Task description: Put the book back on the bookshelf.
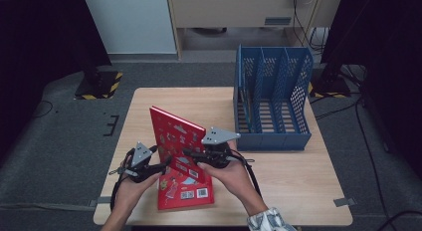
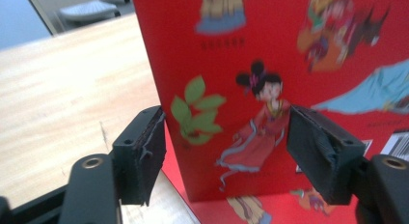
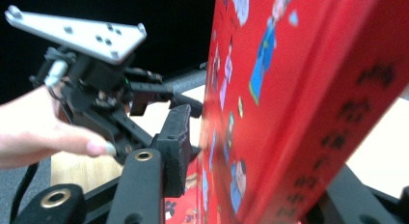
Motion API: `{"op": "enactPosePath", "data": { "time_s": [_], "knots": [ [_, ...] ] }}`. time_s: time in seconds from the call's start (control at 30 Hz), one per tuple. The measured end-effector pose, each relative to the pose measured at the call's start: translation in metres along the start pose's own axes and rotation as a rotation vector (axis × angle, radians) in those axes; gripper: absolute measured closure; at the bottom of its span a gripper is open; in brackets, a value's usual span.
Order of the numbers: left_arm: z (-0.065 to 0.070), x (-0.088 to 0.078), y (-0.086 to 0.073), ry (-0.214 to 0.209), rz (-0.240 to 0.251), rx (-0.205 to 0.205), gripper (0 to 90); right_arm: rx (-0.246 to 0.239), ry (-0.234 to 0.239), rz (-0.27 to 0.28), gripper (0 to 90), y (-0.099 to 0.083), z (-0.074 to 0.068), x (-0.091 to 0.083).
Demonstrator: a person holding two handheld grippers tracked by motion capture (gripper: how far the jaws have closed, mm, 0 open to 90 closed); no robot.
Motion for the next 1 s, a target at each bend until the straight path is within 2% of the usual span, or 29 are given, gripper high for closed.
{"op": "enactPosePath", "data": {
  "time_s": [0.13,0.2,0.27,0.43,0.77,1.0],
  "knots": [
    [0.002,0.004,-0.006,0.009,-0.016,-0.018,26.0,0.004,-0.006,0.004,54.9,0.004,0.001,0.0],
    [0.003,0.008,-0.009,0.021,-0.035,-0.019,21.0,0.006,-0.006,0.008,54.0,0.006,0.002,0.0],
    [0.005,0.01,-0.012,0.016,-0.044,-0.028,17.3,0.005,-0.007,0.013,54.1,0.008,0.003,0.0],
    [0.009,0.012,-0.015,0.032,-0.042,-0.026,13.1,0.004,-0.009,0.029,54.3,0.015,0.005,0.0],
    [0.008,0.02,-0.014,0.048,-0.024,-0.068,12.3,-0.005,-0.01,0.038,54.1,0.023,0.007,0.002],
    [0.006,0.021,-0.012,0.035,-0.024,-0.06,12.7,-0.011,-0.025,0.068,51.6,0.025,0.011,0.003]
  ]
}}
Point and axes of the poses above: each handheld gripper's, and its own axes: x roughly forward along the jaws, y roughly out of its top, z roughly to its right, the point moved 3 cm from there along x, roughly forward along the jaws, and after that the axes turned 15 degrees about -x, right-handed, at the moved point
